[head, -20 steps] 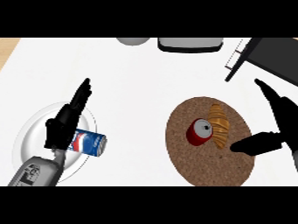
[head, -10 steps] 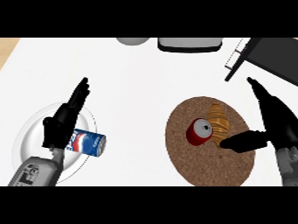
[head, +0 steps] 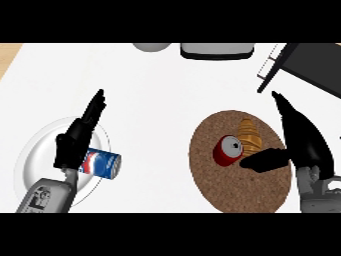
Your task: Pick the croissant from the placemat and place it in the tiered shelf
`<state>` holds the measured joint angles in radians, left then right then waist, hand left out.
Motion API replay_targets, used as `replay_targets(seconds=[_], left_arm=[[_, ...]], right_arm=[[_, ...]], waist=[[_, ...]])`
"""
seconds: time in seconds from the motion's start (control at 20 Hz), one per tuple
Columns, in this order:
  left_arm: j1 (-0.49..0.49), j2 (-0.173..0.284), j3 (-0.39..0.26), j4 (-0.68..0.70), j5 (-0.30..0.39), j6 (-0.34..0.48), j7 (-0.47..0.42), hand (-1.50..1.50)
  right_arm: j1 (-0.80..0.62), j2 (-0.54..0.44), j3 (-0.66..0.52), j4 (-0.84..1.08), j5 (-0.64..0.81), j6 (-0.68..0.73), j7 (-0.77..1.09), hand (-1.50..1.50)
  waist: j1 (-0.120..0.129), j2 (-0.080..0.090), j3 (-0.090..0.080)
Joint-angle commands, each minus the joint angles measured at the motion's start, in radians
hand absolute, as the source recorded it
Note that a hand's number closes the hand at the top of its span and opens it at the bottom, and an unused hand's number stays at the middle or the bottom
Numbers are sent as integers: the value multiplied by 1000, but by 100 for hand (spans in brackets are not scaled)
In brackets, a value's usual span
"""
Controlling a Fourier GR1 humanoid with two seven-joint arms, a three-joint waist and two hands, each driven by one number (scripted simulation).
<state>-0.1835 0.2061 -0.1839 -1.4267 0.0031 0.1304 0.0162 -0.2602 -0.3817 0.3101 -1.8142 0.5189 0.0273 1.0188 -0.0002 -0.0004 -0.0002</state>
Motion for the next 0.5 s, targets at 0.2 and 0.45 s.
replay_targets(seconds=[0.2,0.45], left_arm=[[33,-25,41,-14,-36,-27,-29,0],[0,2,83,-55,-25,-74,53,0]], right_arm=[[9,88,-29,75,84,54,-16,-150],[-4,98,-88,149,80,80,-77,-150]], waist=[[2,0,0],[3,0,0]])
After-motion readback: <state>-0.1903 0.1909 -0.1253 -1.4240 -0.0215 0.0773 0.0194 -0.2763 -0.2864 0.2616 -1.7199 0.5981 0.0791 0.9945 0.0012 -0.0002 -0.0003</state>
